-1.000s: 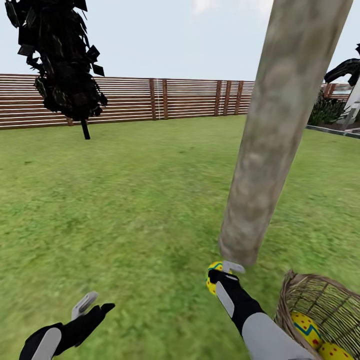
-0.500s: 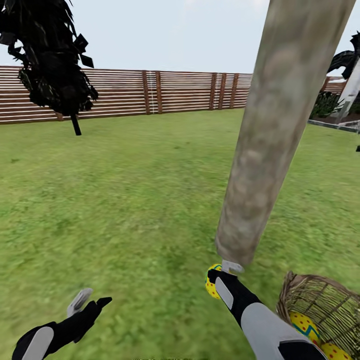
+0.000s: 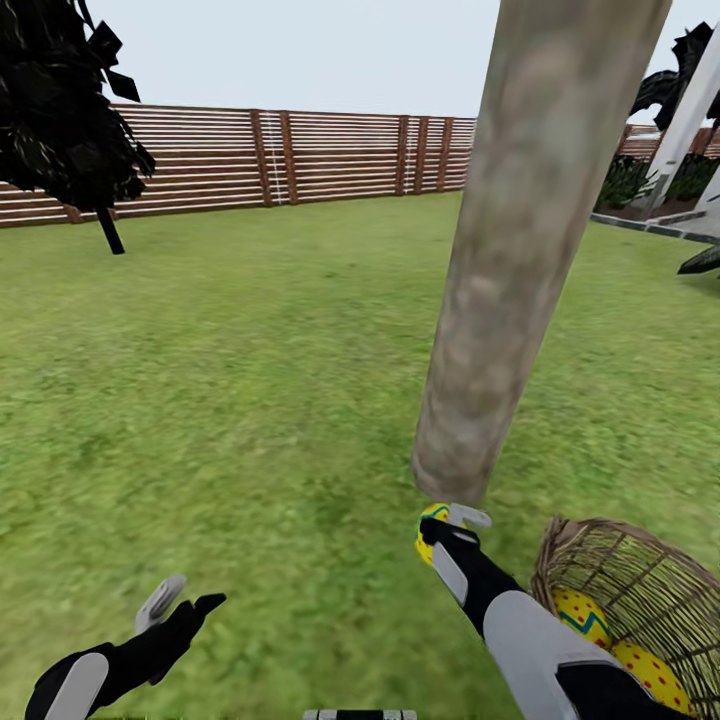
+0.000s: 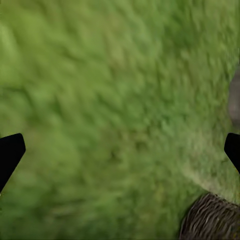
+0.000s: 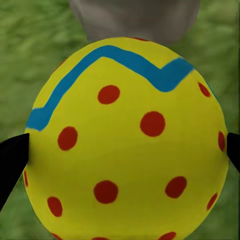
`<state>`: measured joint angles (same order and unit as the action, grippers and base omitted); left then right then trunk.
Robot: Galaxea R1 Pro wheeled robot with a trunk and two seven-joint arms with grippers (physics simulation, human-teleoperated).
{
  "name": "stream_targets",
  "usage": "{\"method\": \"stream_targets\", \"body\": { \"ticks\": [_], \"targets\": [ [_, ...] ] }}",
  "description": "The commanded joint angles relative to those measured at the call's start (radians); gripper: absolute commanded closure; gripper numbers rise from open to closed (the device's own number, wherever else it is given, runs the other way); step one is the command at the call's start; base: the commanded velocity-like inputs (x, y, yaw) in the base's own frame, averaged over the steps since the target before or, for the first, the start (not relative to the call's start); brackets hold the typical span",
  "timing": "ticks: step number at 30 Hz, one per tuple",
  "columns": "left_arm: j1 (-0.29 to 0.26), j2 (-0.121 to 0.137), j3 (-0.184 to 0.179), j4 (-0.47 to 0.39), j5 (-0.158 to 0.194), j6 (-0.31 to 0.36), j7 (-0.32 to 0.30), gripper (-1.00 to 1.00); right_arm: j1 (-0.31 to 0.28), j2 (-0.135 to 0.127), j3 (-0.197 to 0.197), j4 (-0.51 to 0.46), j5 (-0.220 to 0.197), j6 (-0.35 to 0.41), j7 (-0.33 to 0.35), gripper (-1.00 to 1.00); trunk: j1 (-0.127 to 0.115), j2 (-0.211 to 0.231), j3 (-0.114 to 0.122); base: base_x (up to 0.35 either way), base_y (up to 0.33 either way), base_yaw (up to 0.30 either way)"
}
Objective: Take the three Easter eggs out of the wicker basket on the lawn in the garden, then place them on the lawn next to a single tree (choose any tree) so that all three eggs are next to the same tree and none are left in the basket.
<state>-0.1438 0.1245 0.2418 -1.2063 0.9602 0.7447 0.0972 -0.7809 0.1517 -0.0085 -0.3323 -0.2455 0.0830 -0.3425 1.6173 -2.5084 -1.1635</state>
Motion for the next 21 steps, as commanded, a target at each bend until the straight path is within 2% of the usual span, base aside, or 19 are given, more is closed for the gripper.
{"method": "stream_targets", "body": {
  "ticks": [1,3,4,7,9,21],
  "targets": [
    [0.0,0.0,0.001,-0.003,0.011,0.005,0.01,-1.0,-0.021,-0.007,-0.001,0.021,-0.001,0.003,-0.003,1.0,0.0,-0.001,-0.005,0.0,0.0,-0.005],
    [0.0,-0.001,0.0,-0.017,0.011,0.019,0.01,-1.0,-0.062,-0.023,-0.002,0.065,-0.006,0.001,0.0,1.0,0.001,-0.001,-0.013,0.0,0.0,-0.003],
    [0.0,-0.002,-0.001,-0.03,0.011,0.031,0.01,-1.0,-0.082,-0.029,-0.002,0.083,-0.023,0.002,0.002,1.0,0.002,-0.001,-0.016,0.0,0.0,-0.001],
    [0.0,-0.003,-0.001,-0.042,0.011,0.043,0.01,-1.0,-0.109,-0.035,-0.001,0.1,-0.058,0.004,0.004,1.0,0.003,-0.002,-0.028,0.0,0.0,0.0],
    [0.0,-0.004,-0.001,-0.044,0.011,0.046,0.01,-1.0,-0.122,-0.037,-0.001,0.103,-0.066,0.004,0.004,1.0,0.004,-0.003,-0.036,0.0,0.0,0.0],
    [0.0,-0.005,-0.001,-0.045,0.01,0.045,0.012,-1.0,-0.129,-0.037,-0.002,0.104,-0.072,0.0,0.005,1.0,0.009,-0.005,-0.082,0.0,0.0,0.0]
  ]
}}
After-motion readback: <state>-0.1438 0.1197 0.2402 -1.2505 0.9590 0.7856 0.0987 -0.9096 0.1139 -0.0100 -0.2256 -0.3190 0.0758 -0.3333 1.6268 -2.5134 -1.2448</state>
